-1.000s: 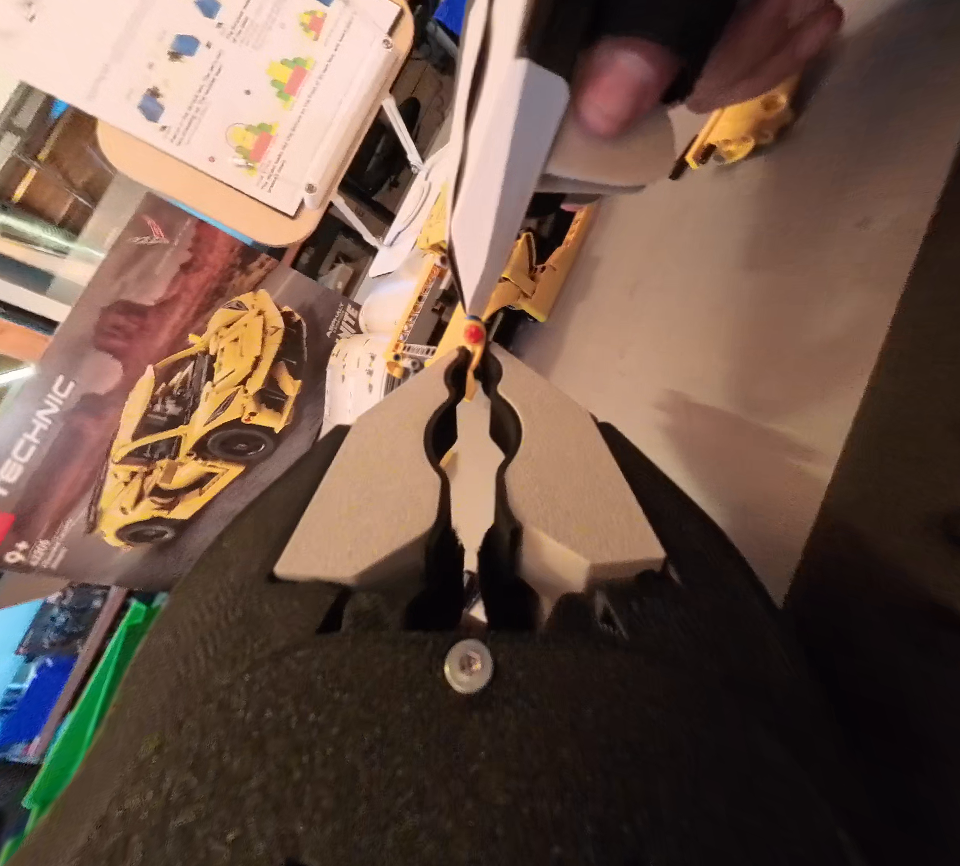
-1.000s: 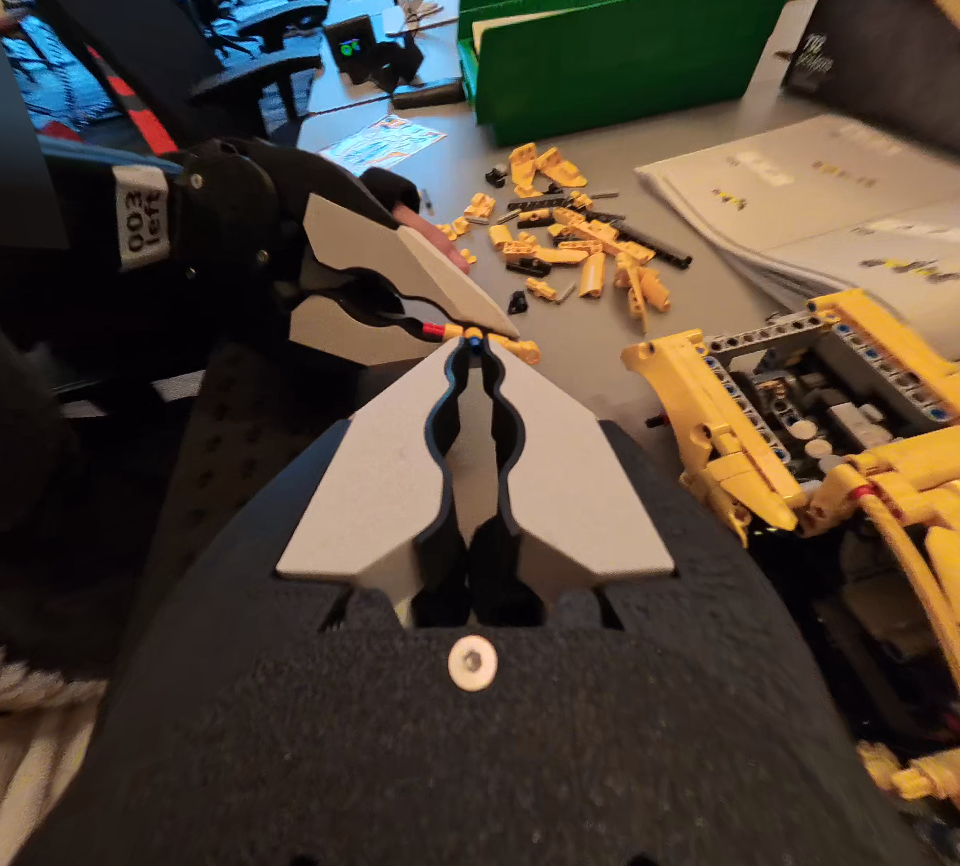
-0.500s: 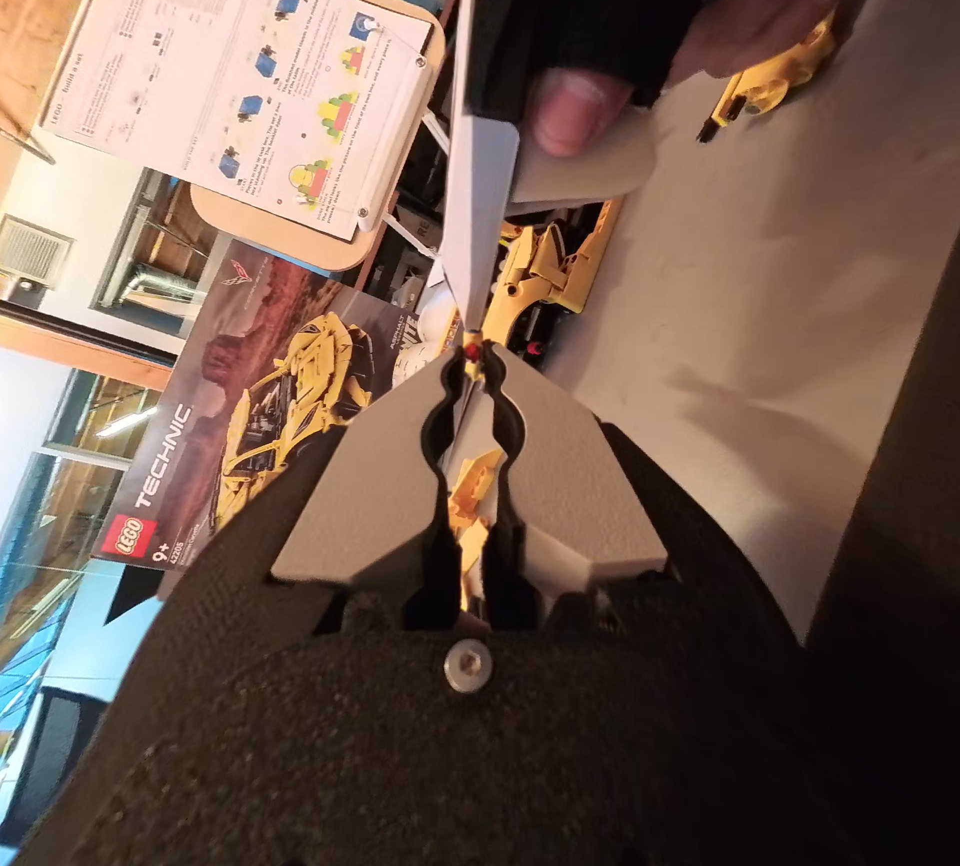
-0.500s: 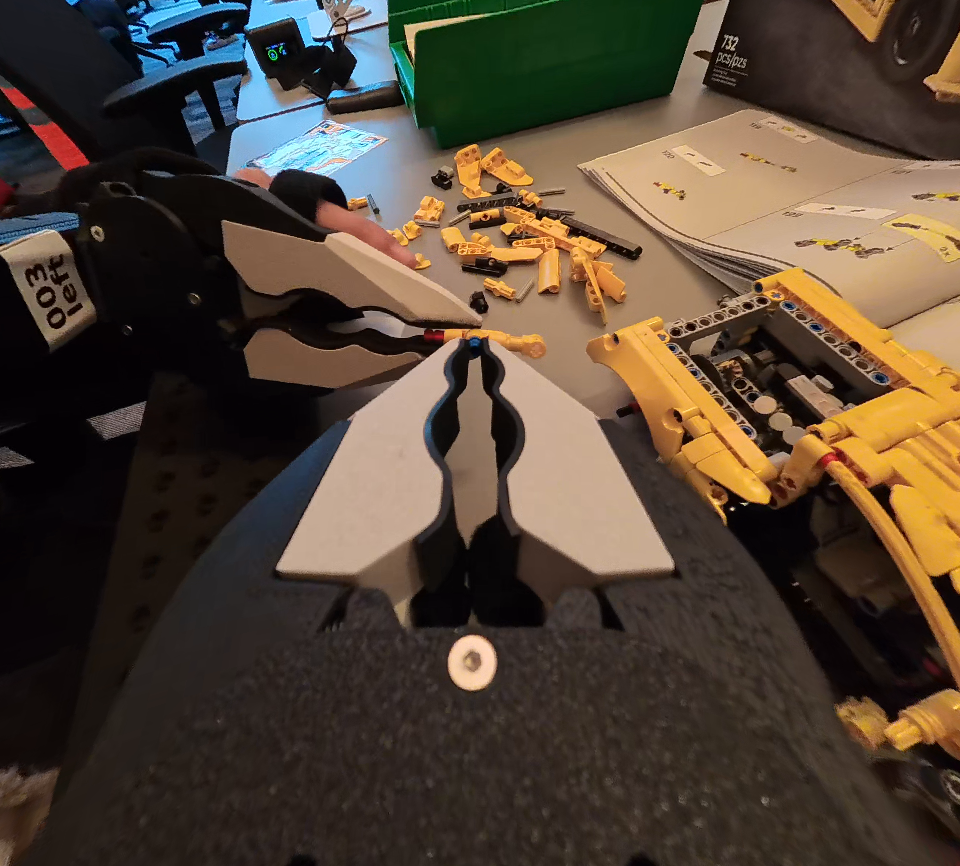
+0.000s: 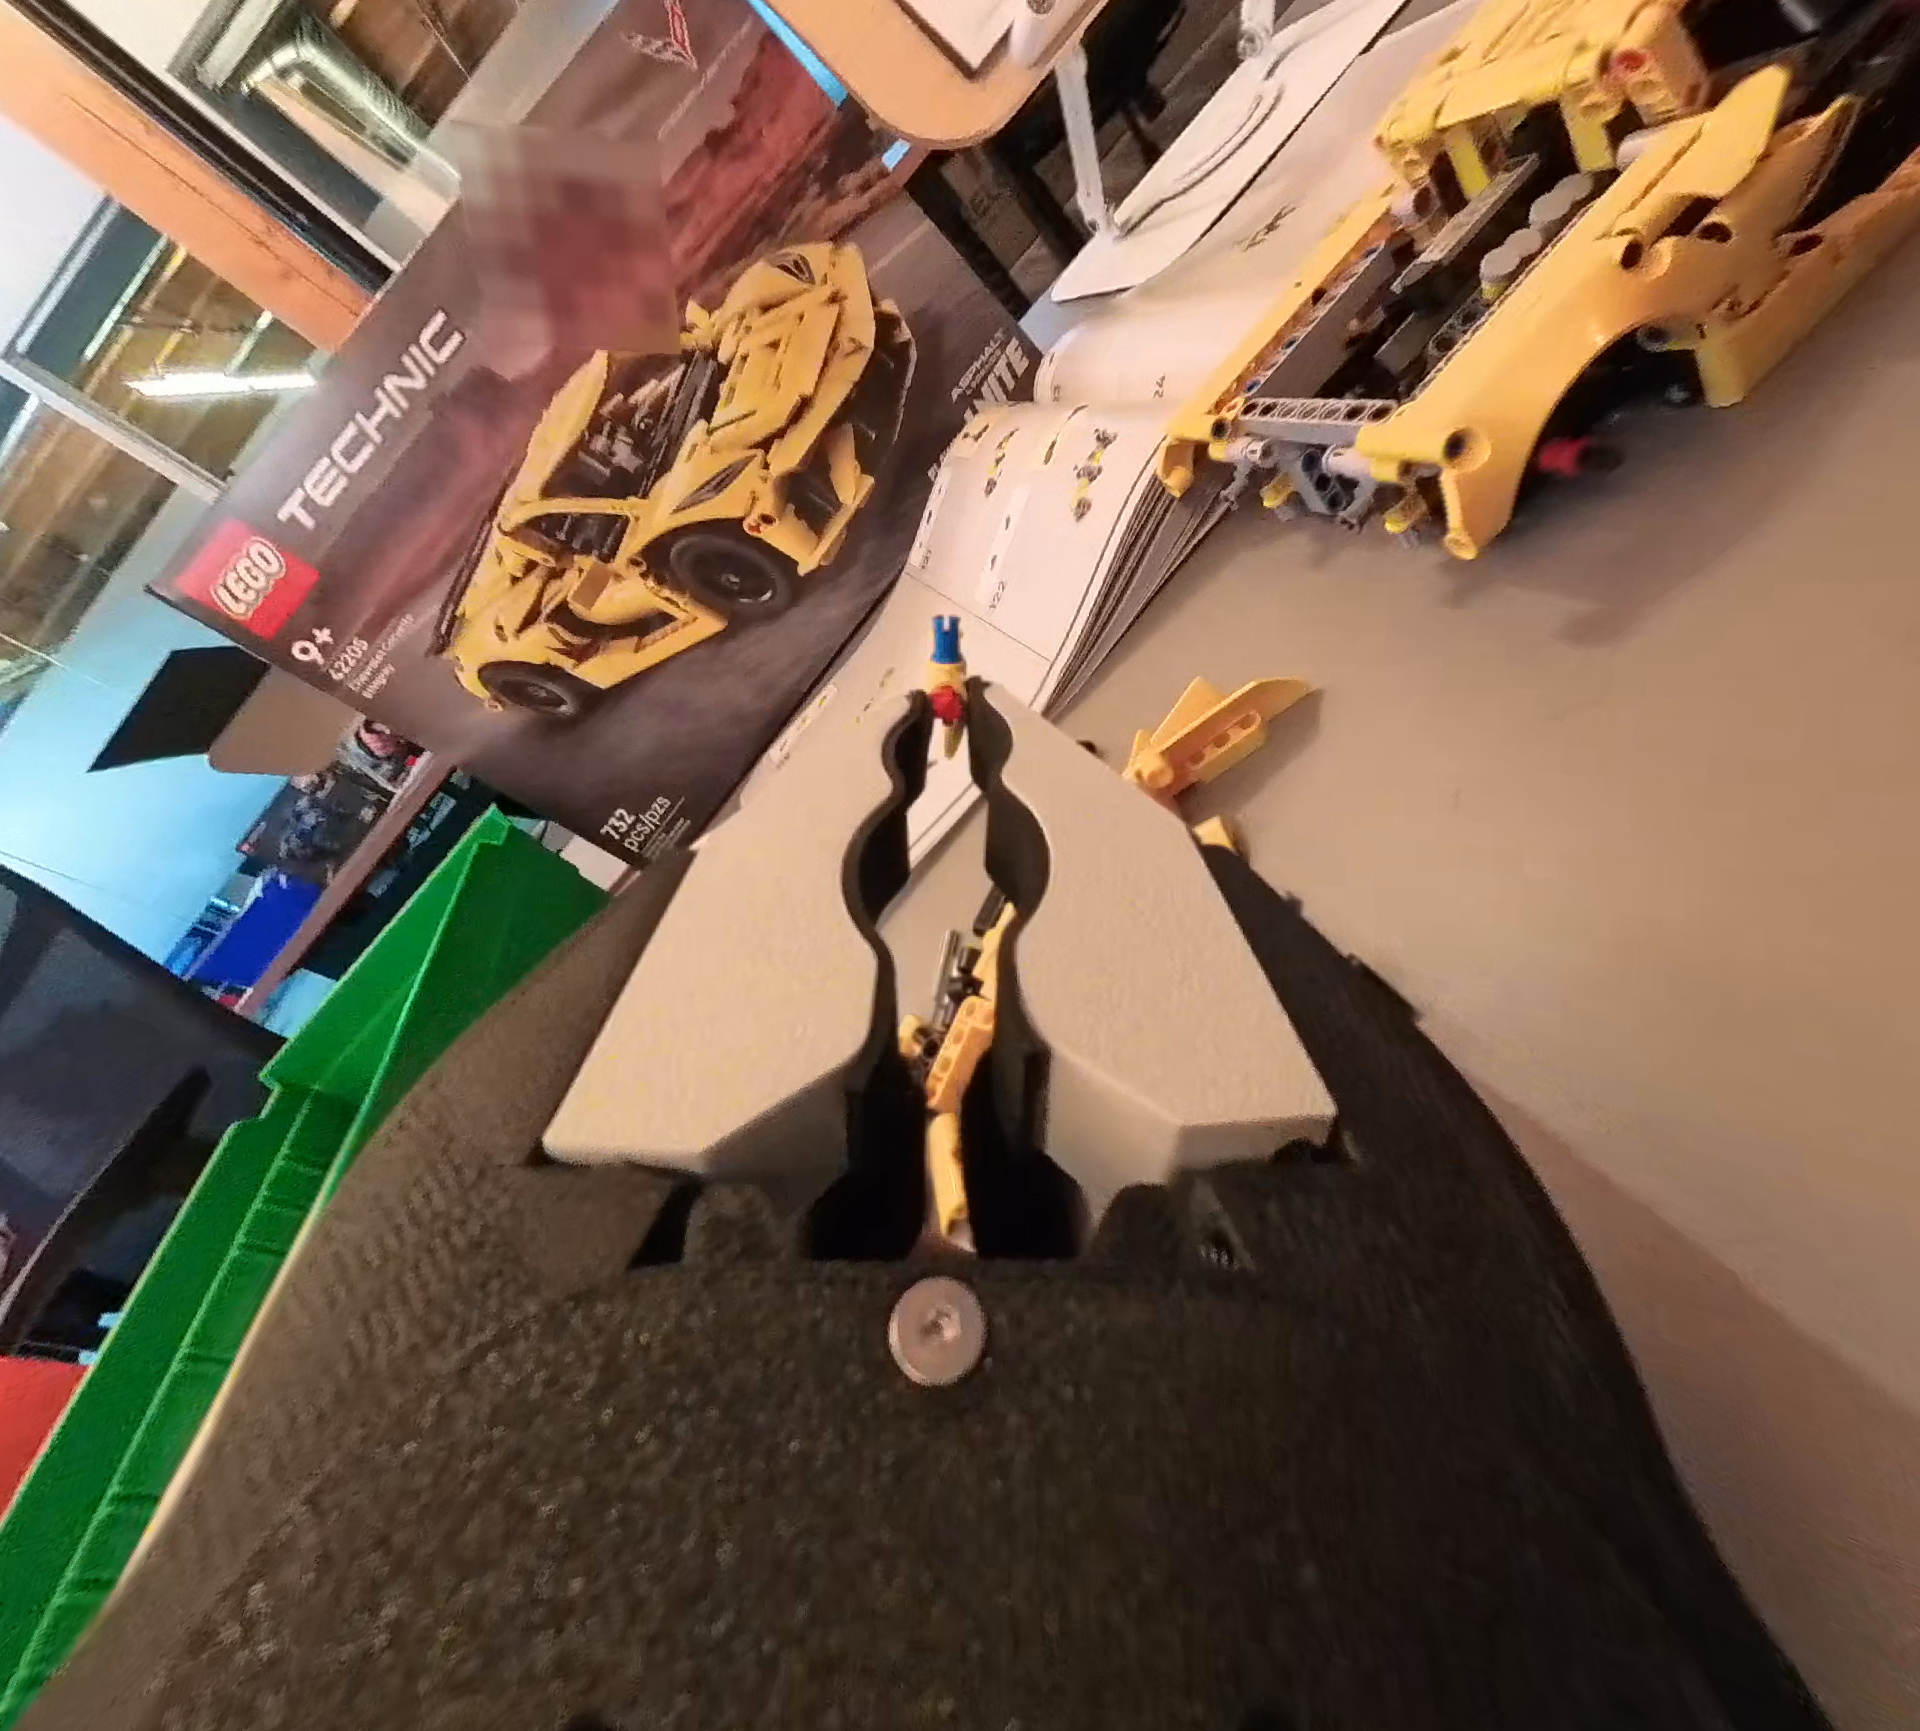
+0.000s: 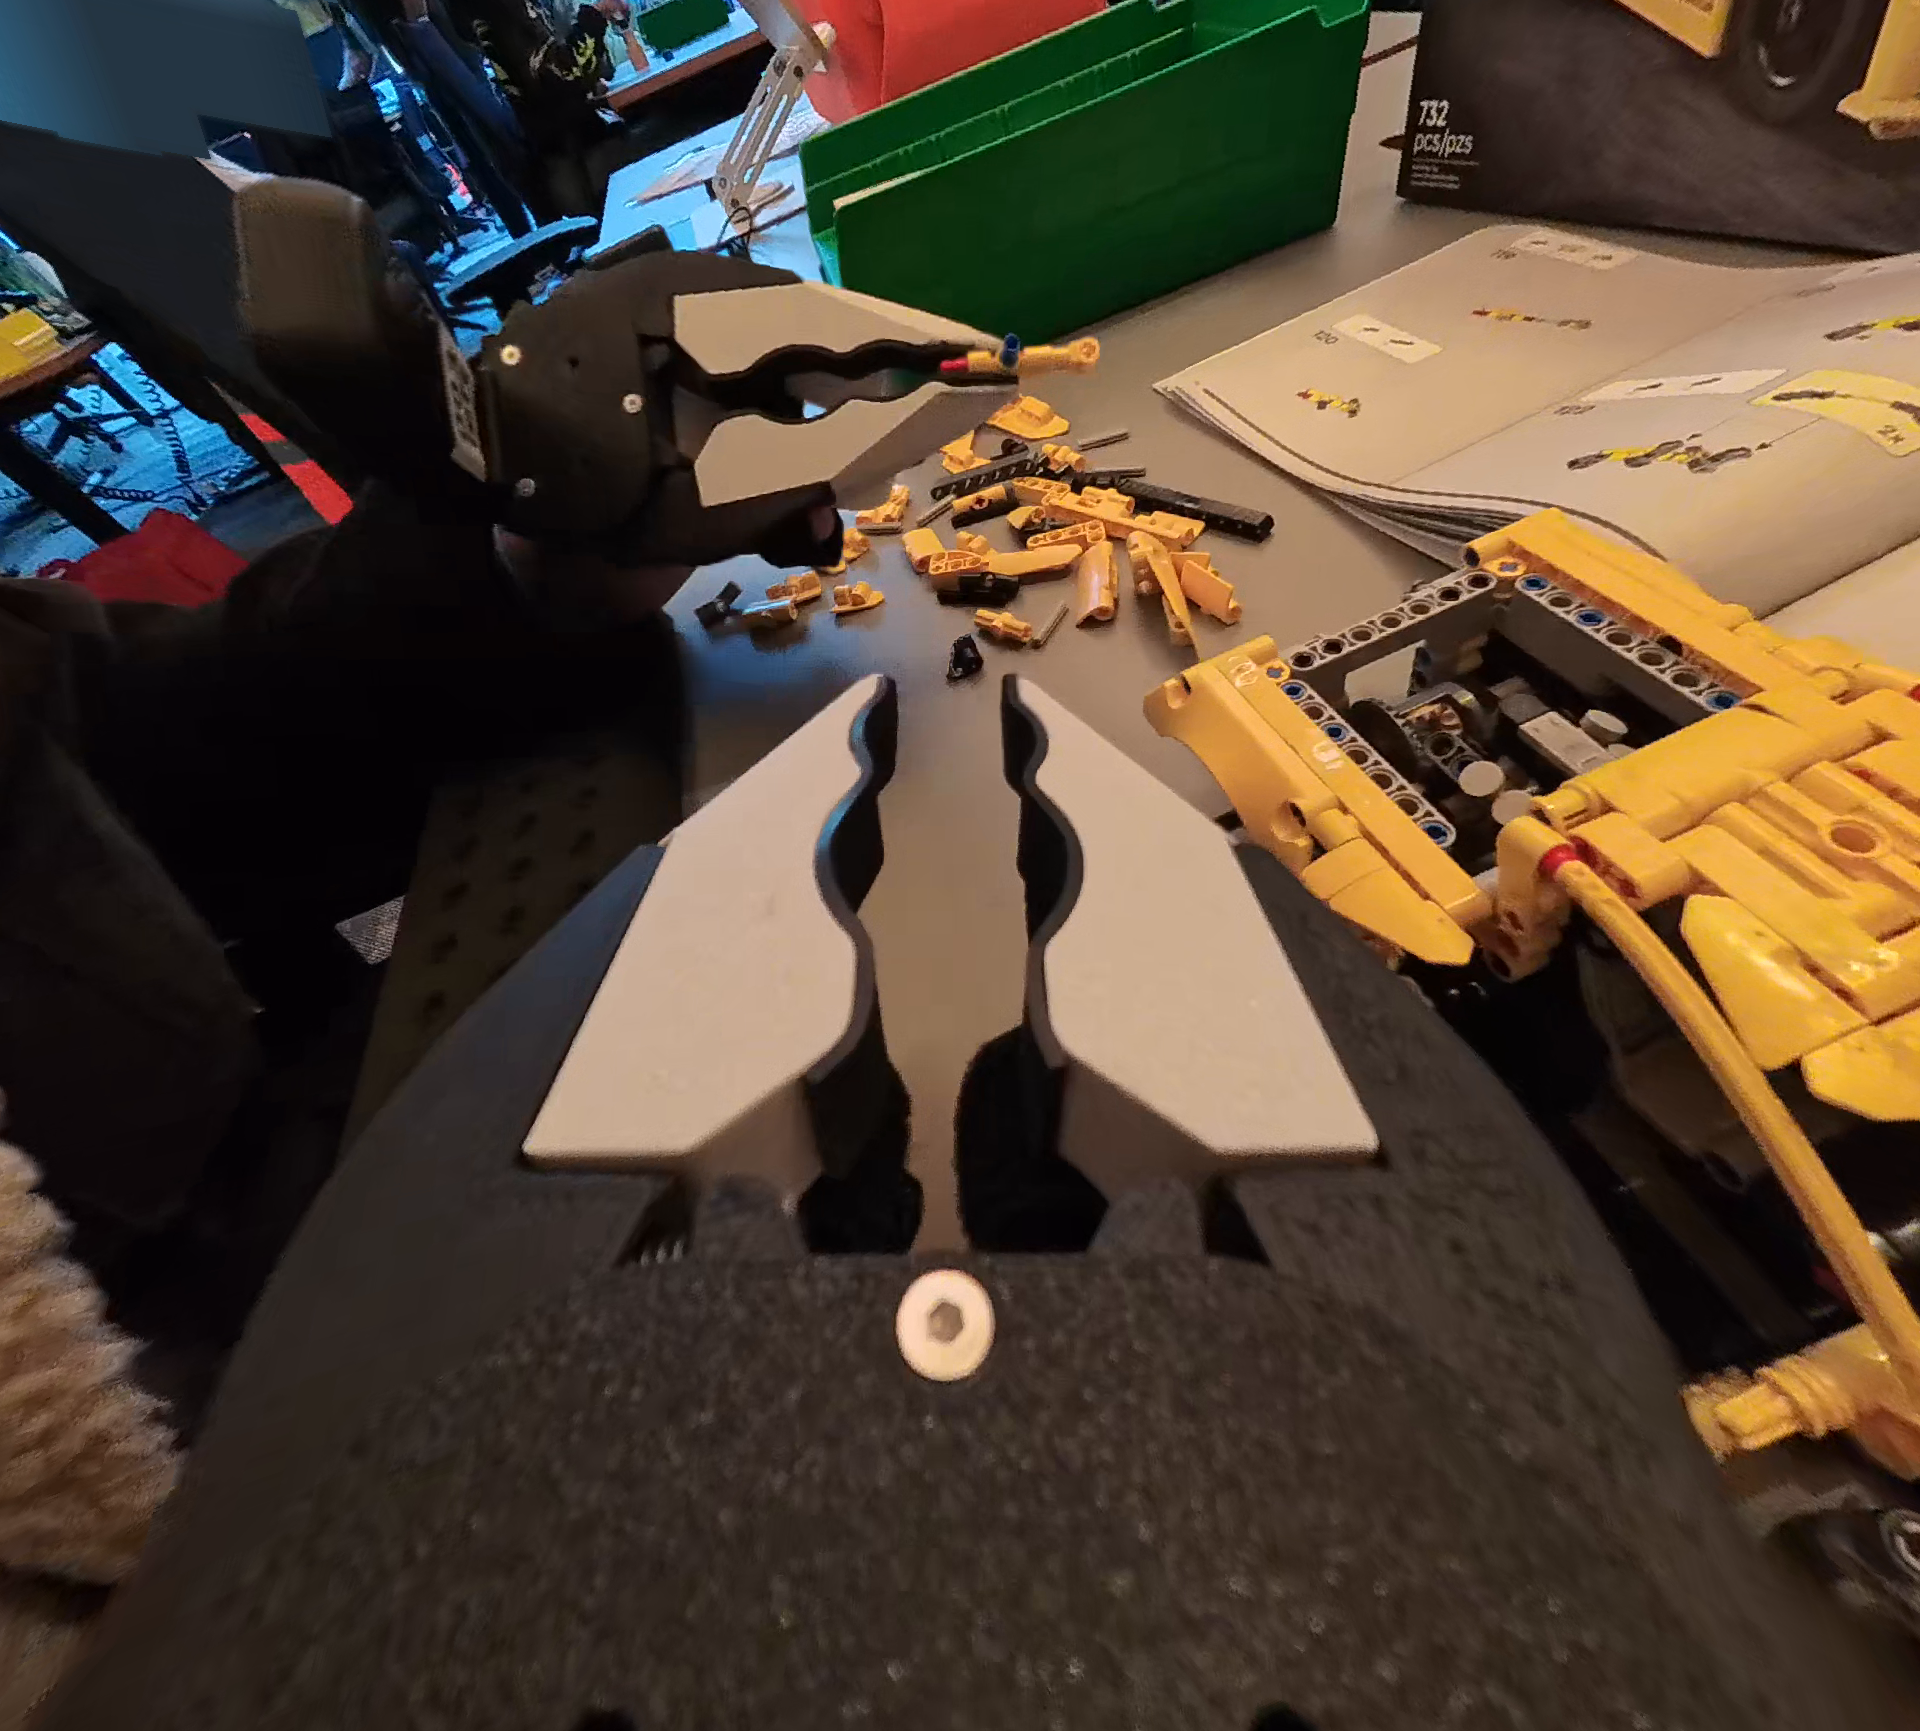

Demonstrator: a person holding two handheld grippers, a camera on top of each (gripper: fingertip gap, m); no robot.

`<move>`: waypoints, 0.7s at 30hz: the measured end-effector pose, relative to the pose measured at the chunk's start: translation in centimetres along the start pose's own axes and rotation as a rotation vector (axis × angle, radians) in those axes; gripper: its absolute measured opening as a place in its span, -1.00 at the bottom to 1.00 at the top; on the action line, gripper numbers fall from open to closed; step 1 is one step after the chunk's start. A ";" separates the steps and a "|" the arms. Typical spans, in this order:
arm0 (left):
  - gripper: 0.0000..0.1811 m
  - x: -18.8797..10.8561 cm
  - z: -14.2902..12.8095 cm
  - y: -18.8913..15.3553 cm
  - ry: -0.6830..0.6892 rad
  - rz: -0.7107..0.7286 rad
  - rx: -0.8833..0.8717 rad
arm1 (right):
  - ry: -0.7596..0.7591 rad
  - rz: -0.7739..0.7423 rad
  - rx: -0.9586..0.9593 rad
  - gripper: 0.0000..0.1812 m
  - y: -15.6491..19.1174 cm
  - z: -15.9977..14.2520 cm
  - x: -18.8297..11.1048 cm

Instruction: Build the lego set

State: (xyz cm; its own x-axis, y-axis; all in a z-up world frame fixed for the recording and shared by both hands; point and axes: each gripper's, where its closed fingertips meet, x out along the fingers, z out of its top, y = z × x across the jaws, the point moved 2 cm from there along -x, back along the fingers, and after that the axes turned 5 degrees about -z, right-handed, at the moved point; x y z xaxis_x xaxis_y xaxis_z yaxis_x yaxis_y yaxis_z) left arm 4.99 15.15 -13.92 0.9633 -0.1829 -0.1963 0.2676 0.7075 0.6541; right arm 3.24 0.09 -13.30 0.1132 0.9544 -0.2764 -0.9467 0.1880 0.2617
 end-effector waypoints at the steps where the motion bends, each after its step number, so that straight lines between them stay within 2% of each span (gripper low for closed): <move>1: -0.92 0.1 -0.1 -0.1 0.007 -0.006 -0.003 | 0.003 0.007 0.007 -0.80 0.0 -0.1 0.0; 7: -0.92 0.4 0.0 -1.0 0.011 -0.040 0.033 | 0.023 0.026 -0.003 -0.82 0.4 -0.4 0.2; 11: -0.92 0.0 1.1 -1.6 -0.050 -0.058 0.050 | 0.052 0.025 -0.017 -0.82 0.3 -0.9 0.4; 13: -0.93 -0.9 2.8 -2.2 -0.160 -0.094 0.031 | 0.011 0.098 0.017 -0.79 1.1 -0.4 0.3; 18: -0.93 -4.0 7.5 -3.3 -0.462 -0.195 -0.048 | -0.094 0.302 0.213 -0.51 1.9 1.7 -1.2; 21: -0.92 -5.5 9.4 -5.1 -0.549 -0.350 -0.149 | -0.179 0.352 0.154 -0.49 2.9 3.0 -2.1</move>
State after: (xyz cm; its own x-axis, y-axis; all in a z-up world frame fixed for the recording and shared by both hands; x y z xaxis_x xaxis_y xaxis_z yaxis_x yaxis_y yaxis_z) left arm -1.45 6.16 -9.29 0.7005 -0.7121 0.0474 0.5988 0.6225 0.5039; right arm 1.11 -0.70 -9.20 -0.1460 0.9892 0.0160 -0.8823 -0.1375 0.4503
